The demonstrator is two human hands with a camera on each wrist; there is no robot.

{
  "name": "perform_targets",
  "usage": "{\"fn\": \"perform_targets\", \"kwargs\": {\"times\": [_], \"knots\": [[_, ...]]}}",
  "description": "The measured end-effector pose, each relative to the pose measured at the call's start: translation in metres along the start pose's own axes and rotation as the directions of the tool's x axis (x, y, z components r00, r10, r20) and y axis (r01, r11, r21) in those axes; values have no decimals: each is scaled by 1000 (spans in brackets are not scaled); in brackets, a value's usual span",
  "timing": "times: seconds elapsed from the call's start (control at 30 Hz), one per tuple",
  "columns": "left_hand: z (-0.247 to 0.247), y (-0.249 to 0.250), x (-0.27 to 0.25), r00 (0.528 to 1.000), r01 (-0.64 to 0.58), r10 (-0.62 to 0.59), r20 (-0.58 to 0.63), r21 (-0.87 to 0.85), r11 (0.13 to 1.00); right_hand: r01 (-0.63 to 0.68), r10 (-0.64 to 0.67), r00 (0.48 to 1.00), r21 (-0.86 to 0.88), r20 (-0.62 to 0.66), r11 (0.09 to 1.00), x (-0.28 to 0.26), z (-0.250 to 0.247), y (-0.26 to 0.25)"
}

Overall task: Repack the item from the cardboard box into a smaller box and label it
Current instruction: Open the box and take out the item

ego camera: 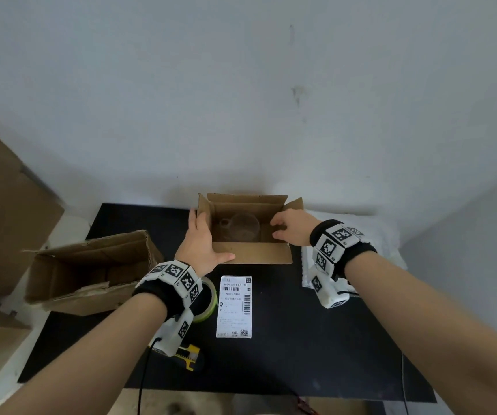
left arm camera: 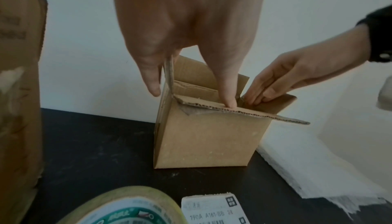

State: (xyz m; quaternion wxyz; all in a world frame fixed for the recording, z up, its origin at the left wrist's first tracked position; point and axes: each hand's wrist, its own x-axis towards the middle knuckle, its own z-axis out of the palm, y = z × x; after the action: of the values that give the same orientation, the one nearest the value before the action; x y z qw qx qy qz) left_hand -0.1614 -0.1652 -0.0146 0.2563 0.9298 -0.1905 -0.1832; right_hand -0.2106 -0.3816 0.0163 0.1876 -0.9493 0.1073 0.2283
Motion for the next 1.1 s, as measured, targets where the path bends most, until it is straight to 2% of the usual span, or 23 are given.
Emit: {"fn": "perform_targets", "kwargs": {"times": [0.07,0.13,0.2,0.47,0.63,0.8,0.93,1.0,1.1], "knots": [[1,-2,-1,998,-43,49,-37,148,988,-4,4,1000,33,4,999,0,0,-1],[1,-3,0,991,-114,129,-24,334,936,-3,3,1000,42,3,999,-3,2,-1],[-1,-3,3,992,-117,125,5,405,907,-6,6,1000,28,-8,1000,-6,5,-2],[-5,-4,8,996,-25,-2,86,315,949,-74,74,997,29,-16,997,-12,35,-32],[-5,-8,15,991,-59,27,130,251,966,-9,8,1000,72,12,997,-6,48,-66],[-5,-11,17,992,-109,91,92,211,971,-58,51,997,109,64,992,5,50,-79],[-6,-16,16,987,-132,110,113,211,969,-100,92,988,54,128,994,13,52,-79],[-7,-18,15,986,-136,113,120,213,968,-112,104,991,86,88,990,15,51,-78],[-7,-17,13,985,-153,130,109,243,958,-93,110,990,171,-90,981,15,49,-72]]}}
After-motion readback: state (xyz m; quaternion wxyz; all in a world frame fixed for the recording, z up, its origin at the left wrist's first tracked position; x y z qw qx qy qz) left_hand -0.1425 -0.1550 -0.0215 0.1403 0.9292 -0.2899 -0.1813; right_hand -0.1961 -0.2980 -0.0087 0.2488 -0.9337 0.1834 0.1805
